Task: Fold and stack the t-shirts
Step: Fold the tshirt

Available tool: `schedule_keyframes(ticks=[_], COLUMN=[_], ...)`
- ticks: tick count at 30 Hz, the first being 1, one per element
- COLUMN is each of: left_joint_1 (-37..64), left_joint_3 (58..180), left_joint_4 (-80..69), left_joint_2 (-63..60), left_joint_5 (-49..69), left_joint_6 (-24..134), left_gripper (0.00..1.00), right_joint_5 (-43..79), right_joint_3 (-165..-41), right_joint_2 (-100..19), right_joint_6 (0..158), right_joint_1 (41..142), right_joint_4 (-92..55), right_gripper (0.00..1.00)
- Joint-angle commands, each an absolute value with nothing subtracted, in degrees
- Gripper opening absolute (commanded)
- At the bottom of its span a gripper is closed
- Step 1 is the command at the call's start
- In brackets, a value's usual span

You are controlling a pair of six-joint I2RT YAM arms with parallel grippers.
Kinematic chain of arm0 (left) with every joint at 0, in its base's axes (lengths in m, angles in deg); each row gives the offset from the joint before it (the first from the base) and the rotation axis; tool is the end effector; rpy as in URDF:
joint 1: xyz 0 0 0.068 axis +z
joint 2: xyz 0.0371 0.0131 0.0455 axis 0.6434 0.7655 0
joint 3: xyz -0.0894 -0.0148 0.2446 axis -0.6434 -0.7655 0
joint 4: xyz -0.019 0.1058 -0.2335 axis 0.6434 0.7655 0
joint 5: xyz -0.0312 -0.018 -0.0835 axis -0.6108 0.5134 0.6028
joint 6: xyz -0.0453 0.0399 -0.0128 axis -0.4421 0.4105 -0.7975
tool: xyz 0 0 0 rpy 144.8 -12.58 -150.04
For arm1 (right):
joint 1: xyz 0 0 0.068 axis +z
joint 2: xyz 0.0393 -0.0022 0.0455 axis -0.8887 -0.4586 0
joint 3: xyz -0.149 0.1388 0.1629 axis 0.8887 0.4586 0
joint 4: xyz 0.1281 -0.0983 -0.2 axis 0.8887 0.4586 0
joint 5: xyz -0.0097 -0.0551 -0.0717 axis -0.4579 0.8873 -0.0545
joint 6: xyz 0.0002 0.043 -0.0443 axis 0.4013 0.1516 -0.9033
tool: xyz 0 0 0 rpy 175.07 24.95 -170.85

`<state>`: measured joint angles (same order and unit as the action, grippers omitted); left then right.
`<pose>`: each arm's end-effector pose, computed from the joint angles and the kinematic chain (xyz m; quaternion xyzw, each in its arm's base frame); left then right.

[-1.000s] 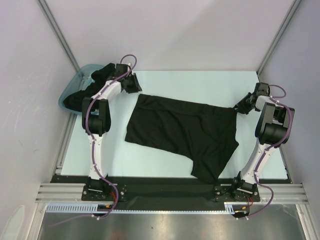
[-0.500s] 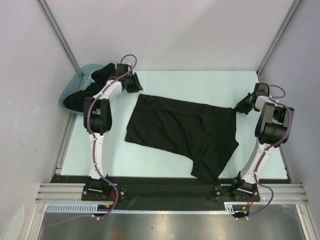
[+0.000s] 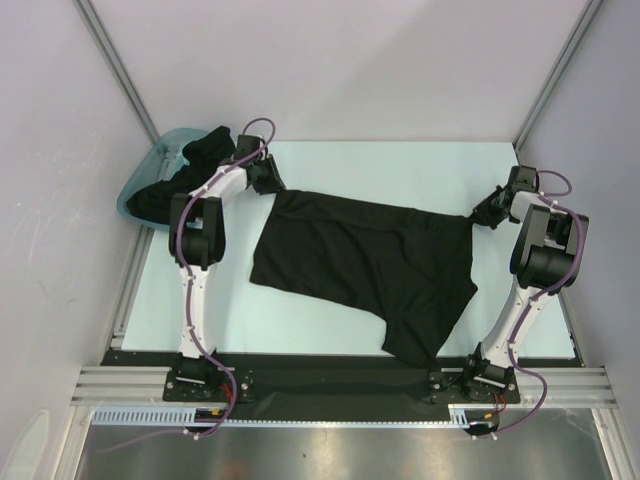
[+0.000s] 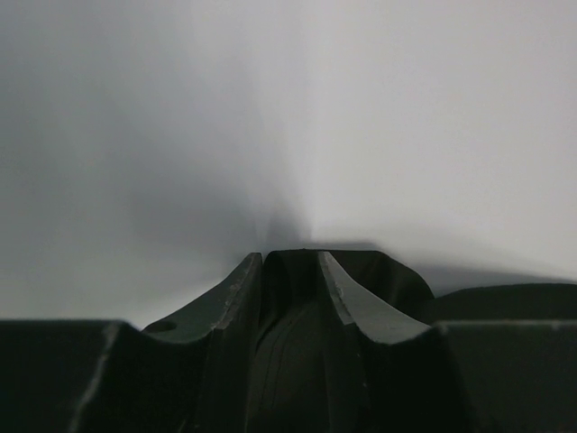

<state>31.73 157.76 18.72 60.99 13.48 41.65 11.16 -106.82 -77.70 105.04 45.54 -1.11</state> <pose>0.5186 -0.0854 0.1388 -0.0991 0.9272 -0.1916 0.3062 0.4131 -0.1157 0.1323 0.3696 0.8766 0.1549 0.2662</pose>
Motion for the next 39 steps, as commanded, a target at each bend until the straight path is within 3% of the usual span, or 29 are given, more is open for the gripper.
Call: schedule_keyframes(ticks=[1,7,10,16,39], left_joint_1=[31.3,31.2,31.2,31.2,30.6], left_joint_3=[155.2,147.9,148.4,150.0,149.2], left_joint_4=[18.4,15.2,15.1,14.5,13.1], left_joint_2=[56.3,52.2,52.0,51.3,51.2], left_joint_5=[11.5,12.7,12.5,12.2,16.4], left_joint_6=[41.8,42.3,42.8,42.9,41.3], left_gripper=[0.37,0.37,0.45,0.52,0.34], right_joint_5=[12.4,12.0,12.0,11.8,11.4], right_joint_3=[-107.2,-106.7,-106.4,-106.3,-106.1], right_joint_2=[-76.7,-76.6,-76.4,-76.0,-75.8], right_joint_6=[104.8,105.0,105.0,104.9,105.6], right_joint_1=[44.9,44.9,44.9,45.0,45.4], right_joint_4=[-2.0,-2.1,-2.4,-2.3,-2.6], right_gripper=[0.0,0.0,0.0,0.0,0.0])
